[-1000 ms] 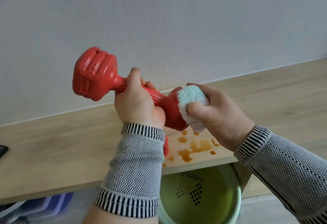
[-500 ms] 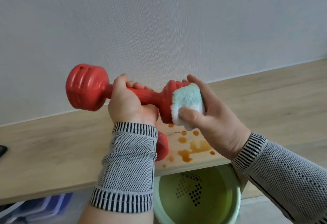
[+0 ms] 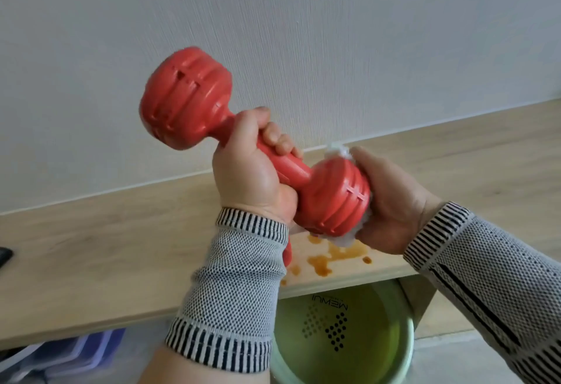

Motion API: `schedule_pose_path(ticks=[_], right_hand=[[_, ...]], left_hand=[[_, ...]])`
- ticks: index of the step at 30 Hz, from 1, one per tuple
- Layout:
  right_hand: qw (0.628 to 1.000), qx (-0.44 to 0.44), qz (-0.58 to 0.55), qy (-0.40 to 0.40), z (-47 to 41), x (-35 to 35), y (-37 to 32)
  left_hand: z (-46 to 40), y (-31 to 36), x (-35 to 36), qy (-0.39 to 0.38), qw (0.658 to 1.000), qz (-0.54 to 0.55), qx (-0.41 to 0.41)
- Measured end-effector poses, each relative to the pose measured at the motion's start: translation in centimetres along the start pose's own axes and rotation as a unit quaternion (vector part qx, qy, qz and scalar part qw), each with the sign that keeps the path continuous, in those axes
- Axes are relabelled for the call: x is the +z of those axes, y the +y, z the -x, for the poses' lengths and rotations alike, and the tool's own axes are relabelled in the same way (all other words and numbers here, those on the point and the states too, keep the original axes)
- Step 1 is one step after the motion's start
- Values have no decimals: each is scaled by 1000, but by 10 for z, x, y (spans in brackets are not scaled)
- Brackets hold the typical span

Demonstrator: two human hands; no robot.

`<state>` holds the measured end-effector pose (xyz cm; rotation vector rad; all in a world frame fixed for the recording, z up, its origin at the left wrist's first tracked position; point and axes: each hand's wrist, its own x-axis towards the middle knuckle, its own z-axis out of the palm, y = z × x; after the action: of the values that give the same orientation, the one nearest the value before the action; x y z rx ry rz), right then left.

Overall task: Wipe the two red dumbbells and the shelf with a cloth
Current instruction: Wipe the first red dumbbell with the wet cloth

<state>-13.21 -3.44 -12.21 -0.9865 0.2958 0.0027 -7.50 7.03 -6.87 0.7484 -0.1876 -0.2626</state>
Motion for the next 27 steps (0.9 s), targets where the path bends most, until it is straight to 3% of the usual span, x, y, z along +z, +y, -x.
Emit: schedule_pose_path(ticks=[2, 4, 7, 9, 12, 13, 15, 17, 21, 24, 27], right_hand=[[993, -81, 67, 51, 4, 6, -3], [962, -173, 179, 112, 9, 12, -1], [882, -305, 345, 103, 10, 16, 8], [832, -352, 423, 68, 10, 17, 15], [752, -421, 498, 98, 3, 16, 28], [764, -421, 479, 96, 2, 18, 31], [848, -370, 371, 75, 2, 26, 33], [898, -330, 283, 66, 4, 29, 33], [940, -287, 181, 47, 5, 35, 23], [986, -164, 6, 20, 2, 30, 8], [995, -71, 13, -64, 11, 25, -11]], left_hand=[[-4, 4, 0, 21, 1000, 8, 16], [-8, 7, -3, 55, 998, 7, 31], [-16, 8, -9, 121, 992, 16, 30], [-20, 11, -13, 166, 985, 51, 9], [-26, 19, -20, 211, 966, 143, -41], [-27, 21, -22, 214, 957, 185, -65], [-28, 21, -25, 207, 935, 268, -104], [-28, 19, -27, 186, 920, 325, -117], [-26, 15, -29, 112, 924, 340, -132], [-21, 14, -28, 70, 945, 291, -133], [-20, 10, -27, 27, 960, 238, -147]])
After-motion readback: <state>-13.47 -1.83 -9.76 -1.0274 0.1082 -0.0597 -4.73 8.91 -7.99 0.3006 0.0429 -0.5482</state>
